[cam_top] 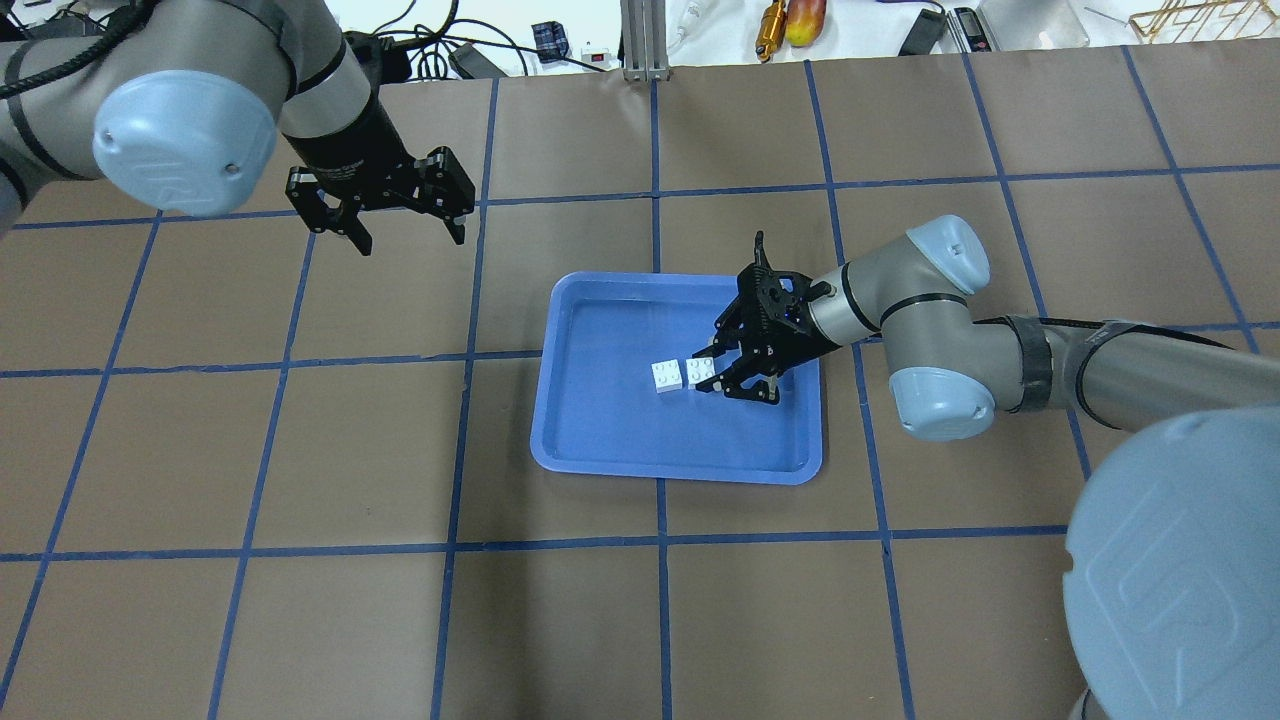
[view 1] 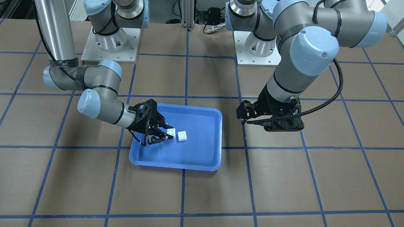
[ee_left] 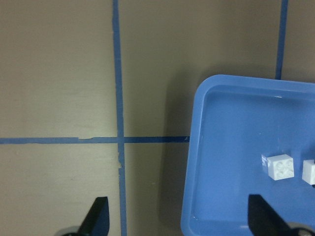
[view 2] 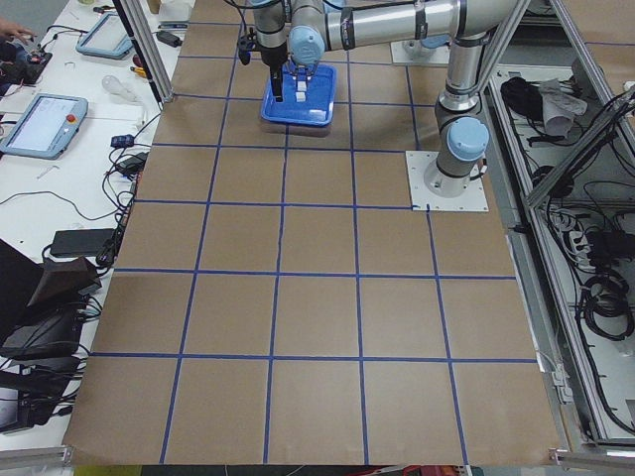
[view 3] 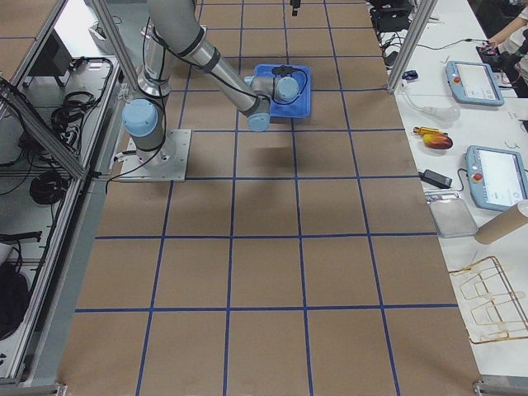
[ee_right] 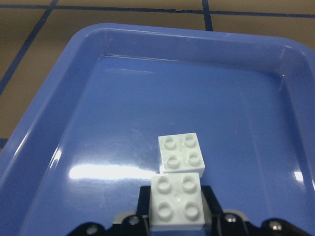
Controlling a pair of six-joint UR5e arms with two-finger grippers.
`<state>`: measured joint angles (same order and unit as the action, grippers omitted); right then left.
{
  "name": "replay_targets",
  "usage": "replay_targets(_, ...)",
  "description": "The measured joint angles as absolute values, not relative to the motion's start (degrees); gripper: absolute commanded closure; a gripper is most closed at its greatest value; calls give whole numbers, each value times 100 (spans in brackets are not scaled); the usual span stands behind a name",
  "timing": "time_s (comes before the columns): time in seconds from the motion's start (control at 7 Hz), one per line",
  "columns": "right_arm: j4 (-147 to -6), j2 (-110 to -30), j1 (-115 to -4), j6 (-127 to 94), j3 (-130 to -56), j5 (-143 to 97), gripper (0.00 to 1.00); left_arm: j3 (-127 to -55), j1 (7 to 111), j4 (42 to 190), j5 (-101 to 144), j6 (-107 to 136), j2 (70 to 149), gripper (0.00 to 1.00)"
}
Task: Assemble white blocks and place on blue tray
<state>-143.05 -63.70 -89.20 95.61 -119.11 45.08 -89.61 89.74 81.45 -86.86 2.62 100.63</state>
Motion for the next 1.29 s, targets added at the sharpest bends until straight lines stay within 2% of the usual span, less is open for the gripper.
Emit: replay_targets(1.29, -14519, -6240, -9118, 9275, -11871, 4529, 100, -9048, 8609, 8627, -8682, -181, 9367, 0)
